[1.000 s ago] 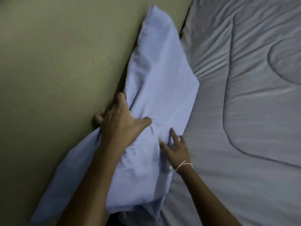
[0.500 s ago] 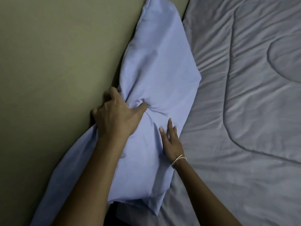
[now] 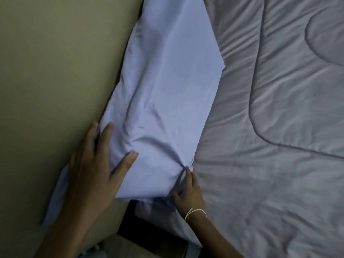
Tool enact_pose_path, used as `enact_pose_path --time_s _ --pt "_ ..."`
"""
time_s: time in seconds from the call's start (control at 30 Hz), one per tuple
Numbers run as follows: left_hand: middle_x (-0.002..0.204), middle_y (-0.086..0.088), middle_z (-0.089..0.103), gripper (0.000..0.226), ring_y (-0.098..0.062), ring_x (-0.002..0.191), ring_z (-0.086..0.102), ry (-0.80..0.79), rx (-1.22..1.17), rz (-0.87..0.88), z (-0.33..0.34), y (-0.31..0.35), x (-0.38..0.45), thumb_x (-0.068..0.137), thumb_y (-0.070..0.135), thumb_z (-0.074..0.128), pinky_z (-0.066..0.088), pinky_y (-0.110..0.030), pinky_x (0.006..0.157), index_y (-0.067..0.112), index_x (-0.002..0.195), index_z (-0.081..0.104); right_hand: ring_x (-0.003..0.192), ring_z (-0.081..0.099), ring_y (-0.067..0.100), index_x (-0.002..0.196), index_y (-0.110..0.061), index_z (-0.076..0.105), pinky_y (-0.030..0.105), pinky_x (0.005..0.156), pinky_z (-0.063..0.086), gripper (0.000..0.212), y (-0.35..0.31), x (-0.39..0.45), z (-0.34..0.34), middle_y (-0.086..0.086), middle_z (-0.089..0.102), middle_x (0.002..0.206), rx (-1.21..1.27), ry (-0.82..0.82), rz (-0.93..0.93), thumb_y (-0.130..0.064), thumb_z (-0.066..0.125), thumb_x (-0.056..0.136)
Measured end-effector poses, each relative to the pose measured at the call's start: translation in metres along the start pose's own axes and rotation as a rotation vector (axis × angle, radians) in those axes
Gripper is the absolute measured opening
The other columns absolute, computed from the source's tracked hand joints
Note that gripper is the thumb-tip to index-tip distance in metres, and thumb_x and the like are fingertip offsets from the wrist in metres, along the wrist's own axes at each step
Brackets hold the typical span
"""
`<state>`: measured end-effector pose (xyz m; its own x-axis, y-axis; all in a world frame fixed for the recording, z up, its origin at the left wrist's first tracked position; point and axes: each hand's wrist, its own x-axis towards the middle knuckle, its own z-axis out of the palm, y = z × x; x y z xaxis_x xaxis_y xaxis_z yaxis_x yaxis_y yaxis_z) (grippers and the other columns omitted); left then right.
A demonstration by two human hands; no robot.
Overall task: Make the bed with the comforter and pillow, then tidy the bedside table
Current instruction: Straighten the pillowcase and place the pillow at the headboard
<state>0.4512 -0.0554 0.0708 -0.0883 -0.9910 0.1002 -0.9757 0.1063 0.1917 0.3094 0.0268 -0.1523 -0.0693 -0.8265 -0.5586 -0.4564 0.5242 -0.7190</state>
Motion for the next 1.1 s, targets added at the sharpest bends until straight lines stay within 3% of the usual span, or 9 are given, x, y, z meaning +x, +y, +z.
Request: enact_pose_path --time_s 0.1,0.23,0.4,0.63,0.73,0.8,0.87,1.0,1.1 --pt "0.157 -0.011 0.020 0.086 -0.035 0.138 0.031 0.015 0.065 0.044 -0.008 -0.009 -0.027 0.078 0.079 0.031 0.035 -0.053 0.104 0.023 0.144 0.035 0.122 0.047 0.036 0.151 -0.012 0.001 0.041 0.099 0.042 0.100 -0.009 -0.015 0.003 0.017 0.040 0.142 -0.240 -0.100 0.183 -0.054 0.059 0.081" --pt "0.146 -0.018 0.039 0.089 -0.040 0.125 0.045 0.055 0.273 0.117 -0.017 -0.023 -0.063 0.070 0.072 0.056 0.038 -0.053 0.095 0.017 0.140 0.043 0.115 0.054 0.033 0.141 -0.010 0.026 0.041 0.093 0.046 0.094 -0.038 -0.022 0.001 0.013 0.054 0.128 -0.432 -0.105 0.148 -0.067 0.060 0.074" --pt "0.089 -0.006 0.062 0.020 -0.031 0.086 0.056 0.117 0.339 0.230 -0.023 -0.029 -0.062 0.081 0.016 0.059 0.038 -0.044 0.084 0.015 0.100 0.061 0.117 0.055 0.031 0.117 -0.016 0.060 0.040 0.098 0.039 0.032 -0.083 -0.015 -0.024 0.010 0.063 0.121 -0.673 -0.103 -0.019 -0.031 0.047 0.092" --pt "0.062 0.000 0.052 0.019 -0.027 0.062 0.056 -0.043 0.461 0.374 -0.059 -0.061 -0.076 0.073 0.008 0.045 0.037 -0.038 0.070 0.020 0.072 0.060 0.109 0.061 0.032 0.113 -0.012 0.062 0.037 0.090 0.046 0.027 -0.059 -0.057 0.005 0.013 0.065 0.118 -0.667 -0.176 -0.164 -0.023 0.042 0.099" --pt "0.063 0.002 0.057 0.023 -0.027 0.062 0.060 -0.243 0.486 0.330 -0.067 -0.059 -0.080 0.067 0.020 0.041 0.036 -0.037 0.066 0.023 0.072 0.064 0.113 0.059 0.031 0.117 -0.016 0.059 0.036 0.093 0.046 0.028 -0.047 -0.066 -0.008 0.012 0.062 0.123 -0.600 -0.283 -0.120 -0.030 0.044 0.099" --pt "0.061 0.001 0.057 0.014 -0.027 0.059 0.061 -0.318 0.490 0.275 -0.073 -0.042 -0.069 0.061 0.018 0.056 0.042 -0.036 0.063 0.024 0.071 0.064 0.122 0.053 0.028 0.128 -0.019 0.054 0.034 0.100 0.043 0.034 -0.041 -0.066 -0.025 0.010 0.055 0.134 -0.570 -0.375 -0.076 -0.030 0.050 0.096" --pt "0.065 -0.004 0.058 0.027 -0.030 0.063 0.061 -0.277 0.453 0.221 -0.072 -0.014 -0.051 0.048 0.013 0.073 0.045 -0.038 0.063 0.019 0.073 0.064 0.129 0.046 0.027 0.140 -0.019 0.041 0.033 0.106 0.037 0.048 -0.039 -0.064 -0.045 0.010 0.046 0.143 -0.551 -0.406 -0.039 -0.030 0.052 0.094" --pt "0.109 -0.012 0.063 0.041 -0.032 0.096 0.061 0.021 0.251 0.394 -0.050 0.061 0.010 0.071 0.020 0.062 0.047 -0.044 0.085 0.012 0.111 0.063 0.130 0.044 0.028 0.146 -0.019 0.030 0.034 0.105 0.036 0.055 -0.052 -0.055 -0.090 0.011 0.043 0.144 -0.484 -0.257 -0.023 -0.032 0.047 0.095" --pt "0.146 -0.014 0.041 0.052 -0.031 0.132 0.041 -0.018 0.256 0.527 -0.011 0.081 0.054 0.087 0.026 0.056 0.029 -0.051 0.110 0.014 0.137 0.047 0.133 0.041 0.028 0.151 -0.020 0.020 0.033 0.107 0.034 0.063 -0.070 -0.046 -0.115 0.010 0.039 0.149 -0.423 -0.162 -0.071 -0.032 0.048 0.095"
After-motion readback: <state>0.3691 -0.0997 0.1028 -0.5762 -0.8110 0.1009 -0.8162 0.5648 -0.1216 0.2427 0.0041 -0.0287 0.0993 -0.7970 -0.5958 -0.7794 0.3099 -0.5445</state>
